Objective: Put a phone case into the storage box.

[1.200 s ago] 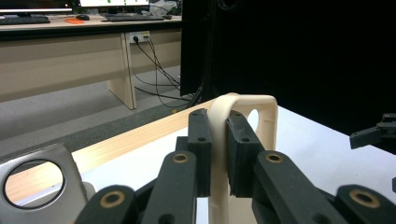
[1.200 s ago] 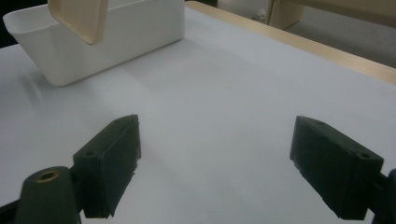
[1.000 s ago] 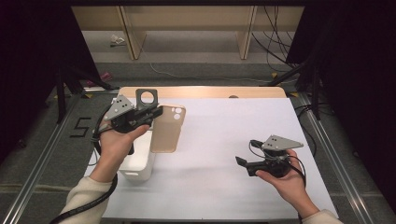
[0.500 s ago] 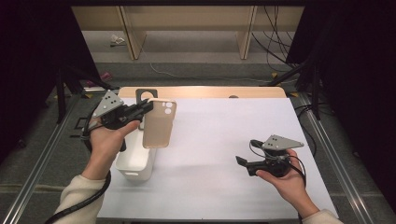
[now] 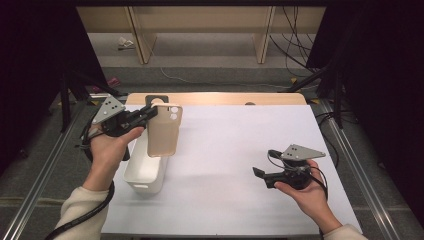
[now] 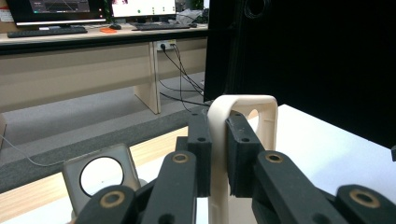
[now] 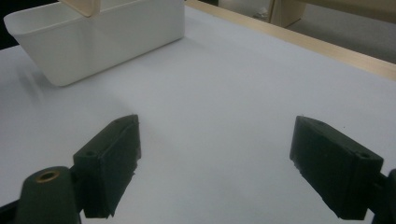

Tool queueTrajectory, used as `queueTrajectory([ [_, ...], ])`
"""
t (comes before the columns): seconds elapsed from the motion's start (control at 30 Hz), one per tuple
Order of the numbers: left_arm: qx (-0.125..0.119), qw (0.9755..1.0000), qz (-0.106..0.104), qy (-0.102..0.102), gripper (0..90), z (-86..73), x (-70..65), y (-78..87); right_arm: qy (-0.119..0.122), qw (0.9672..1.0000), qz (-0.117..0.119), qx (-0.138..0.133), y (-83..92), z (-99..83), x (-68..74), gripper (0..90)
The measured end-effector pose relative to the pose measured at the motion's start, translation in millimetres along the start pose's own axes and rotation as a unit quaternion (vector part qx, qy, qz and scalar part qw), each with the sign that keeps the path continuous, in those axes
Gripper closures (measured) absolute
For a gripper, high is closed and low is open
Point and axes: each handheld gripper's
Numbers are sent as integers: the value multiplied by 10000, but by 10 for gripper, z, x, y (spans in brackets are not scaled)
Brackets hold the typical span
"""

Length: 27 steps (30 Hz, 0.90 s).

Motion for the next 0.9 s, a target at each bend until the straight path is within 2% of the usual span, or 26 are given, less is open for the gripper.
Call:
queueTrajectory([
  [0.9, -29, 9996, 209, 183, 816, -4, 210, 68, -20, 10000, 17, -7, 1, -4, -13, 172],
])
Point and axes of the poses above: each handheld gripper's, and its own axes: y roughly backward along the jaws, z roughly out of its top, x roughly to its left, and after that the axes turned 5 degrees about z, right-handed
